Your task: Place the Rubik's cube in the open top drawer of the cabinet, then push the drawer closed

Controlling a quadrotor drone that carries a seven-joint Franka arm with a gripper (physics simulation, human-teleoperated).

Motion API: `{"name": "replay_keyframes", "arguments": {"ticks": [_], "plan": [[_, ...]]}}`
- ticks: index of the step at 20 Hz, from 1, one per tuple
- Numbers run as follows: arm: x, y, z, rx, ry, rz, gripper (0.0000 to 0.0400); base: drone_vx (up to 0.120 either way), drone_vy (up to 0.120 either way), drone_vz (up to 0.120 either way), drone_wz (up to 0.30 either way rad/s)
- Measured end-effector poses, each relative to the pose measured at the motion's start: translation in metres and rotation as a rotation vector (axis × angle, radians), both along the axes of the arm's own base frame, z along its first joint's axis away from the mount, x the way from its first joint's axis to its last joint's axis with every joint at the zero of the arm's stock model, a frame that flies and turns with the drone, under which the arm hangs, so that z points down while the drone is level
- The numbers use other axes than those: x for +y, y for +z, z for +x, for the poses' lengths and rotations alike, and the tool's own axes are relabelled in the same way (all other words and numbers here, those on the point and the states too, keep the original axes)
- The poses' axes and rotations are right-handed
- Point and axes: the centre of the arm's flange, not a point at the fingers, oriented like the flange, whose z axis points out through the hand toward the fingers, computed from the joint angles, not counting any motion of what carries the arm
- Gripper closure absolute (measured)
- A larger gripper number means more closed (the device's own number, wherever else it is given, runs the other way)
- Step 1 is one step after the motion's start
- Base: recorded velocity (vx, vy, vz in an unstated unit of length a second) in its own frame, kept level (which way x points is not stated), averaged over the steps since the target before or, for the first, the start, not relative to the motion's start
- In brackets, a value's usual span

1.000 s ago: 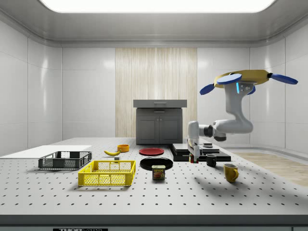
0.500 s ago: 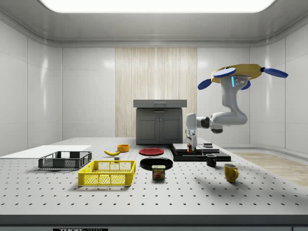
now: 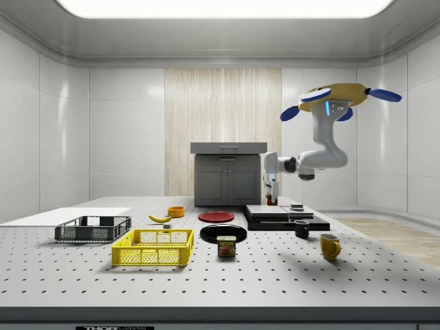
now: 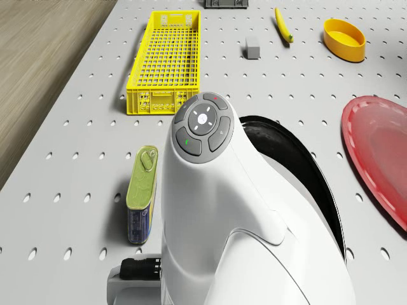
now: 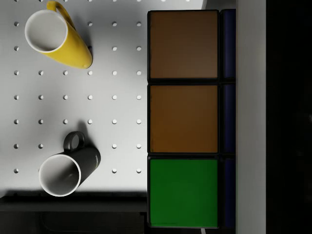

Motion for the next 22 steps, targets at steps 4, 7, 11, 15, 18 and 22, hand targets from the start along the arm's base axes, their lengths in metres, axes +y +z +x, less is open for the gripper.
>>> {"name": "replay_keyframes", "arguments": {"ticks": [4,7,11,15,18,22], "plan": [[0.0000,0.0000,0.0000,0.000,0.000,0.000,0.0075,0.000,0.000,0.120,0.000],[0.0000,0.0000,0.0000,0.000,0.000,0.000,0.0075,0.000,-0.107,0.120,0.000],[0.0000,0.0000,0.0000,0.000,0.000,0.000,0.0075,0.000,-0.120,0.120,0.000],[0.0000,0.0000,0.0000,0.000,0.000,0.000,0.0075,0.000,-0.010,0.120,0.000],[0.0000,0.0000,0.0000,0.000,0.000,0.000,0.0075,0.000,-0.080,0.120,0.000],[0.0000,0.0000,0.0000,0.000,0.000,0.000,0.0075,0.100,-0.120,0.120,0.000]]}}
